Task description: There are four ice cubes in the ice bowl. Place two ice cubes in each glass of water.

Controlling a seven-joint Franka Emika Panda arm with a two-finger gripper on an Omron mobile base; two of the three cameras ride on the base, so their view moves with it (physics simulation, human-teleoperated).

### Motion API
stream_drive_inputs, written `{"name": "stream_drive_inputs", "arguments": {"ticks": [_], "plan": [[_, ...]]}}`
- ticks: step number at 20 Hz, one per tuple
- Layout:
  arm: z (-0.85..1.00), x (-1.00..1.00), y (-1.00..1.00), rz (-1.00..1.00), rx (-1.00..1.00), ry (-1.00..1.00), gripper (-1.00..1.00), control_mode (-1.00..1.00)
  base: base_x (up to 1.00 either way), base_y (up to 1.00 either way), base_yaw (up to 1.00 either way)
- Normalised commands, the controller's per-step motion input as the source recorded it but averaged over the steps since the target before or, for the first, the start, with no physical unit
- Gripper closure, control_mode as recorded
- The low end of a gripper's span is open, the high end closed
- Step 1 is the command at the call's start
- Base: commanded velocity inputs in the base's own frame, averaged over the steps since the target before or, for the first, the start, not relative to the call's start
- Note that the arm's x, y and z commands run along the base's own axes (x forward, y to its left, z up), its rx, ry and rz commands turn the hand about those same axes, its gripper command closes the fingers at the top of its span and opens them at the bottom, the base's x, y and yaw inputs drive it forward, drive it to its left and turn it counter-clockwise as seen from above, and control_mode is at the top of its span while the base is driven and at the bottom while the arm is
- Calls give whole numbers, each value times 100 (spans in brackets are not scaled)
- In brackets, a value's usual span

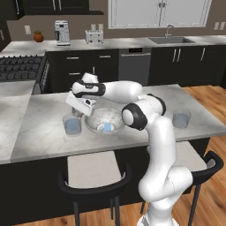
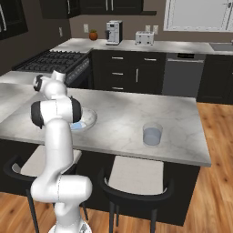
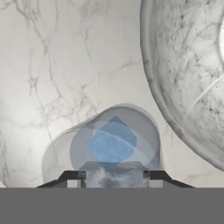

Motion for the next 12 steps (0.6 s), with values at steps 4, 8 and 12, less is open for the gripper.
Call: {"name": "stream_drive_inputs", "arguments": {"ticks": [4,8,12], "plan": [[0,0,12,-9,0,0,100,-100,0,0,0],[0,-6,-1,-7,0,-1,100,-100,0,0,0],[0,0,-5,-10,0,-3,100,-100,0,0,0]]}}
